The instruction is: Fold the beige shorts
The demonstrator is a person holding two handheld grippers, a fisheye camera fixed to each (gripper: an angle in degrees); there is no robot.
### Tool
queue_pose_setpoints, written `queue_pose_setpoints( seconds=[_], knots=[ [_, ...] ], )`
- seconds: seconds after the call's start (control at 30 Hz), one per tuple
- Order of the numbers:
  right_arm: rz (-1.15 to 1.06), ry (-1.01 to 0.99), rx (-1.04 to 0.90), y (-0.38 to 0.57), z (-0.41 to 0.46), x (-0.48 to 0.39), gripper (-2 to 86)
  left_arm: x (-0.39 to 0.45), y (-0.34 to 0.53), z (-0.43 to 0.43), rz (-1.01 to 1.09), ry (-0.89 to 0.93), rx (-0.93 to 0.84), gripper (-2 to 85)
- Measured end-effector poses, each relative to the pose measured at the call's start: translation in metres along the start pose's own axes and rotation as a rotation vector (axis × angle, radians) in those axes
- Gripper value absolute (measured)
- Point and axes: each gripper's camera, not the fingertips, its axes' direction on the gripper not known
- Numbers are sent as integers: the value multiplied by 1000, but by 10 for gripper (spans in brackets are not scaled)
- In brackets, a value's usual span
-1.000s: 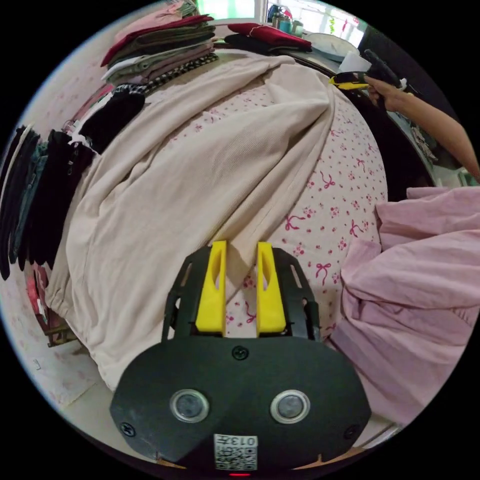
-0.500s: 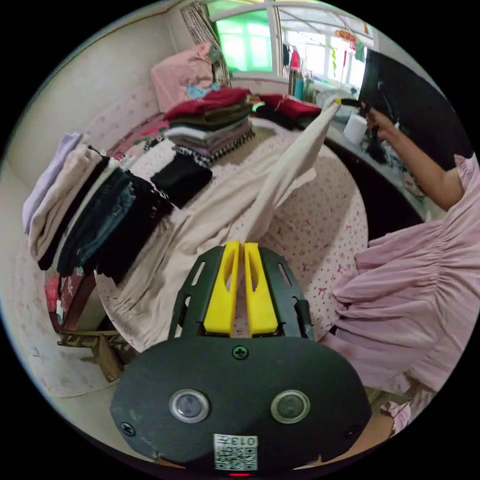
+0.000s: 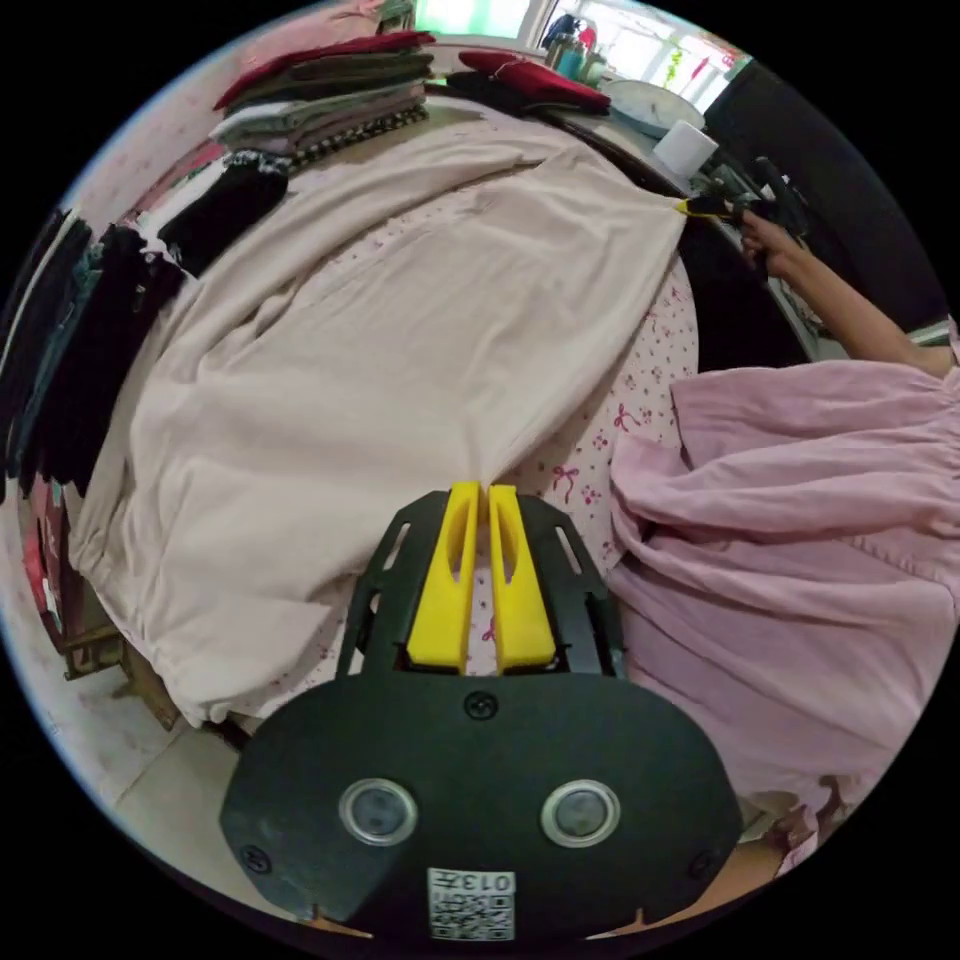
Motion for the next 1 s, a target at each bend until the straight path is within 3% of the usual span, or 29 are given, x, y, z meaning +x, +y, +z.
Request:
queue_pose_setpoints(
  seconds=[0.17,0.33,0.43,0.5,0.7,0.87,1.0],
  knots=[
    [-124,108,108,10,-40,-45,17,-20,27,-15,-22,-22,85,7],
    [-32,187,-68,16,-2,-68,28,-49,62,30,-120,59,42,15],
    [32,268,64,24,-34,-90,33,-70,111,22,-258,108,159,23],
    [2,270,122,25,-52,-111,30,-102,173,19,-471,98,231,34],
    [-419,58,114,22,-52,-270,27,-185,369,29,-1176,243,608,69],
    [-882,-160,-51,50,-4,-477,43,-235,434,47,-1338,263,694,102],
    [-1185,-194,-115,94,16,-602,69,-279,458,67,-1363,348,753,109]
  ],
)
